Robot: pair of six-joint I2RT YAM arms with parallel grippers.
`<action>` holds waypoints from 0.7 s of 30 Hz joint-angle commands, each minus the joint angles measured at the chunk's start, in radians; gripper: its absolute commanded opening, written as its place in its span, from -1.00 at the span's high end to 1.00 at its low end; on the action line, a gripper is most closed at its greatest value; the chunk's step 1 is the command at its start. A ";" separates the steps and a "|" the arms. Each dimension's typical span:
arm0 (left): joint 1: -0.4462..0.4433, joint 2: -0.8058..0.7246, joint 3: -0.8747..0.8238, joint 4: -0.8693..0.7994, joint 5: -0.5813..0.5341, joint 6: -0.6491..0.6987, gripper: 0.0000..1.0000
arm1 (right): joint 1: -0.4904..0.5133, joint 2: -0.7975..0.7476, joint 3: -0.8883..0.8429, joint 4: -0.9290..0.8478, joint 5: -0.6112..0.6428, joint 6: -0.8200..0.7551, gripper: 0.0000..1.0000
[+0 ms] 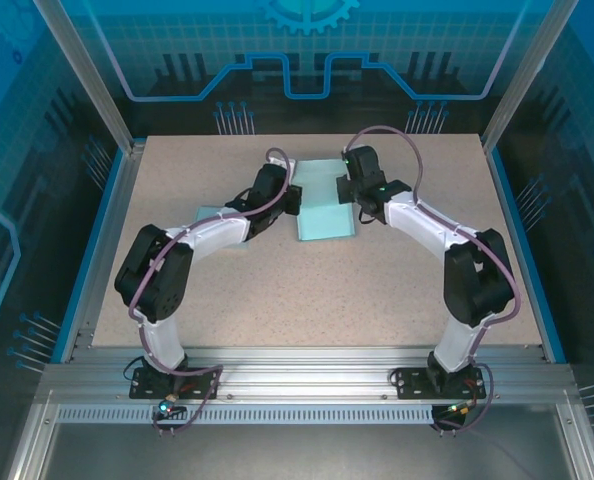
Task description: Fold the paper box
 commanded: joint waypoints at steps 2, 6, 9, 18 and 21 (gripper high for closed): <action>-0.066 0.005 -0.025 0.161 0.067 -0.059 0.95 | 0.074 0.021 -0.043 0.188 -0.075 0.053 1.00; -0.076 0.016 -0.047 0.186 0.067 -0.074 0.95 | 0.097 0.013 -0.106 0.254 -0.059 0.061 1.00; -0.082 0.018 -0.073 0.214 0.065 -0.088 0.93 | 0.103 -0.001 -0.162 0.293 -0.053 0.066 1.00; -0.098 0.034 -0.140 0.265 0.069 -0.163 0.92 | 0.109 -0.028 -0.286 0.348 -0.051 0.090 1.00; -0.103 0.034 -0.154 0.283 0.073 -0.199 0.91 | 0.116 -0.037 -0.313 0.356 -0.045 0.084 1.00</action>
